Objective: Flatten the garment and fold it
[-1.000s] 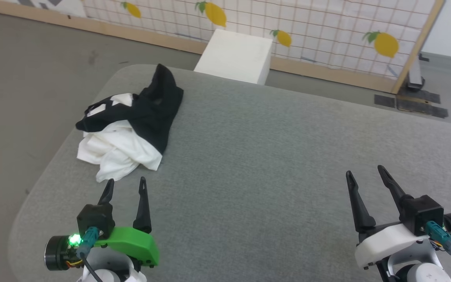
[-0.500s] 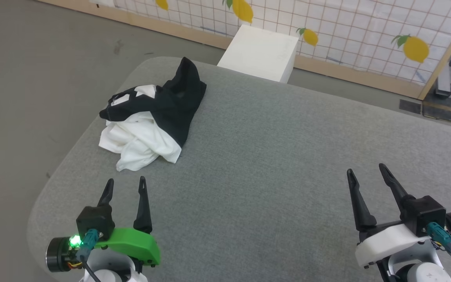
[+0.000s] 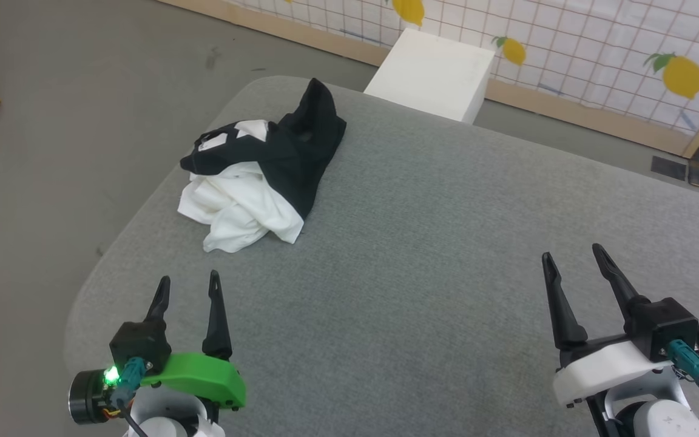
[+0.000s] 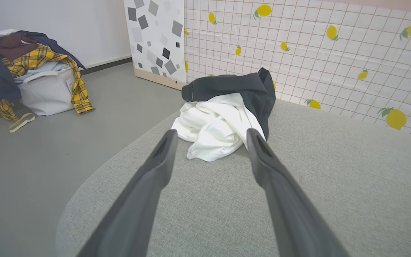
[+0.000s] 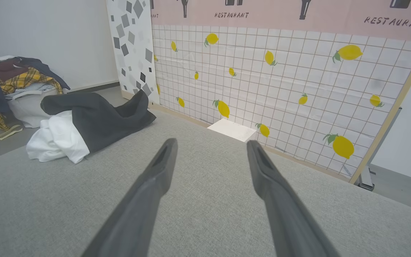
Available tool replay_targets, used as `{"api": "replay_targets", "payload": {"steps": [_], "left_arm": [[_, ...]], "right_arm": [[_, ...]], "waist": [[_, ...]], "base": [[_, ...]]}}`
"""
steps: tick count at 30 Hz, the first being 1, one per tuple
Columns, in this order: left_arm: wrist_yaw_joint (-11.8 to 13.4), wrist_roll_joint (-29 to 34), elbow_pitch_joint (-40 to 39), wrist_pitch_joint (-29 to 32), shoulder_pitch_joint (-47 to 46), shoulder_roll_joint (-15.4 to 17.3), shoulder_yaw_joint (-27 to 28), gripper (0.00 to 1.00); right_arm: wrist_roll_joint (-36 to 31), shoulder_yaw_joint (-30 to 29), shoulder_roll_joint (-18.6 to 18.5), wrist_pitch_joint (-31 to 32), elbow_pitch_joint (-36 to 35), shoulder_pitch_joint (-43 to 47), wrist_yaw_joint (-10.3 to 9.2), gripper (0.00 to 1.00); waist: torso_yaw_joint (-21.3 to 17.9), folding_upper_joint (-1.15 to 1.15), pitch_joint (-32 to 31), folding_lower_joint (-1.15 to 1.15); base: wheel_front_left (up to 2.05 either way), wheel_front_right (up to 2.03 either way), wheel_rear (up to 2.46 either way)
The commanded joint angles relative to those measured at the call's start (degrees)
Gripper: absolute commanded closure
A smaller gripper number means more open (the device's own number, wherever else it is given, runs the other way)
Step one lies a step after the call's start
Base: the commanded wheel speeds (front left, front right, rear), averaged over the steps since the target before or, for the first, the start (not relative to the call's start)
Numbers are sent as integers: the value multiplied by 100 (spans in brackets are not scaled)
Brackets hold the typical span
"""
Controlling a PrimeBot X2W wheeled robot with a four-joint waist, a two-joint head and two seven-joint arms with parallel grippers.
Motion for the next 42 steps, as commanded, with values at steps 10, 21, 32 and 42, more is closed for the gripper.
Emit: {"api": "replay_targets", "payload": {"steps": [10, 21, 32, 42], "left_arm": [[122, -120, 41, -177, -125, -19, 30, 0], [184, -204, 80, -305, -71, -21, 84, 0], [210, -292, 184, -435, -62, -24, 76, 0], [242, -371, 254, -526, -93, -26, 29, 0]], "right_arm": [[-19, -15, 11, -134, 13, -85, -8, 0], [-8, 23, 12, -237, 49, -103, -9, 0], [15, 9, 14, -355, 93, -118, -10, 0], [30, -4, 15, -424, 107, -140, -11, 0]], "waist": [[330, 35, 18, 0], [593, 39, 15, 0], [893, 43, 7, 0], [1069, 46, 47, 0]], "base": [[0, 0, 0], [0, 0, 0], [0, 0, 0], [0, 0, 0]]}}
